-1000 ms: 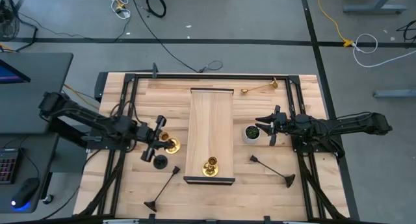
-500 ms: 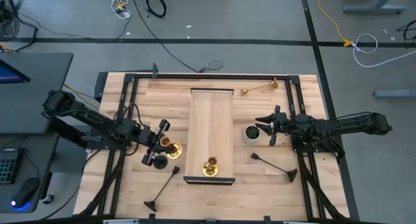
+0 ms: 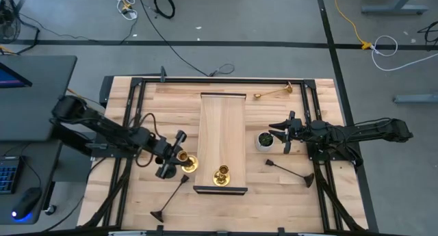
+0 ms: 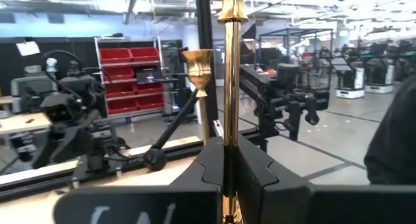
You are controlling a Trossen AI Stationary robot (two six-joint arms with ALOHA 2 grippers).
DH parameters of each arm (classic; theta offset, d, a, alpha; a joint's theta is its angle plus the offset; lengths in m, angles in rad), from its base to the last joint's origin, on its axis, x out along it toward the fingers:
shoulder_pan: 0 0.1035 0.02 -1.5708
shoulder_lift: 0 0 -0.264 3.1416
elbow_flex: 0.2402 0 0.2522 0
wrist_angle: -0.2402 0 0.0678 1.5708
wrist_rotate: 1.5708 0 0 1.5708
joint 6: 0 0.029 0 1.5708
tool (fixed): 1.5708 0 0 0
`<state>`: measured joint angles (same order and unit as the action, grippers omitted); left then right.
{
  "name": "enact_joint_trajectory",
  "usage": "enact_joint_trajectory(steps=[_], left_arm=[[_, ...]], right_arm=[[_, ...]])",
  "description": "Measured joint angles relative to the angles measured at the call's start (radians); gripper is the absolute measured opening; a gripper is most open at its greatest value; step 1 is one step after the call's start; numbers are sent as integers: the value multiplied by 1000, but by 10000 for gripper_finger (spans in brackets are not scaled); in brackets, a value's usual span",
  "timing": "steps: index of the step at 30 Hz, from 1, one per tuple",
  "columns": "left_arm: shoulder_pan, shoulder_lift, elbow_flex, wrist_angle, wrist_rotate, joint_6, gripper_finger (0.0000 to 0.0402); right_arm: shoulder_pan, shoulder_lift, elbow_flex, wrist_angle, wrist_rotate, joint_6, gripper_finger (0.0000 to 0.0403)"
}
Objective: Pick & Place candle stick holders
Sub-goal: Put the left gold candle holder on the shelf aligned with the other gold candle holder
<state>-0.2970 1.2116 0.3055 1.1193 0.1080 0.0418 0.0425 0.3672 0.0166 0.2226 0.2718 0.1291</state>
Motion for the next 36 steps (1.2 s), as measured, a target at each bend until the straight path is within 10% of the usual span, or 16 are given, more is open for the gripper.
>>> enact_joint_trajectory(steps=[36], left_arm=[[-3, 194, 85, -5, 47, 30, 14]], right_arm=[[0, 0, 0, 2, 0, 0, 114]])
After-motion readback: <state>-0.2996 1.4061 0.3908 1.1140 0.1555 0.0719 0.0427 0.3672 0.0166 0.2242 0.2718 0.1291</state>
